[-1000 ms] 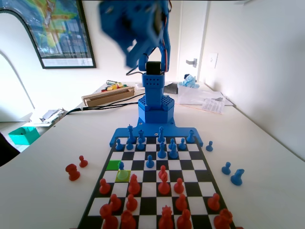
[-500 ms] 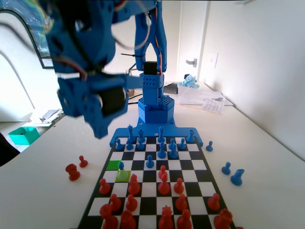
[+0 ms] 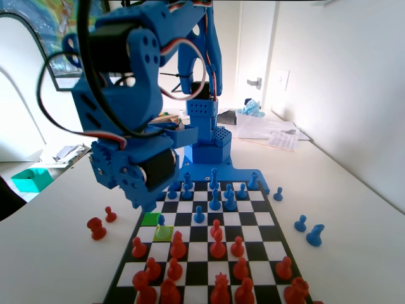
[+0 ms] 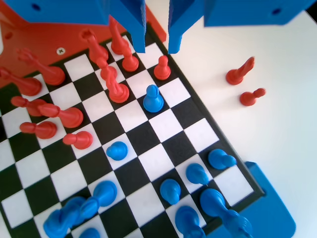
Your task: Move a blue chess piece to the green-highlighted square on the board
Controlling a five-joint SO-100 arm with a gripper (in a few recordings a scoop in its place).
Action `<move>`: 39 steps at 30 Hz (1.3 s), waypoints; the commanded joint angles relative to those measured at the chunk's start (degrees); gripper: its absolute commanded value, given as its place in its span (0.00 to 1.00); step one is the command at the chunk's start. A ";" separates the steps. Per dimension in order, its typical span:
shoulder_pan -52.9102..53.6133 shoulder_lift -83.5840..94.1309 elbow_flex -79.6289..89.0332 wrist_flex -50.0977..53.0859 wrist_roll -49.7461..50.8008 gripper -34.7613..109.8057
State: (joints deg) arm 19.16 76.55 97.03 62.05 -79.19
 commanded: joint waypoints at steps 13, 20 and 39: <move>-0.09 2.02 6.86 -4.13 -1.76 0.32; -0.79 -0.18 4.92 -5.01 -0.70 0.32; -1.58 -5.89 2.29 -7.29 0.00 0.32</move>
State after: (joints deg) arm 16.70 69.08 102.30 54.14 -79.10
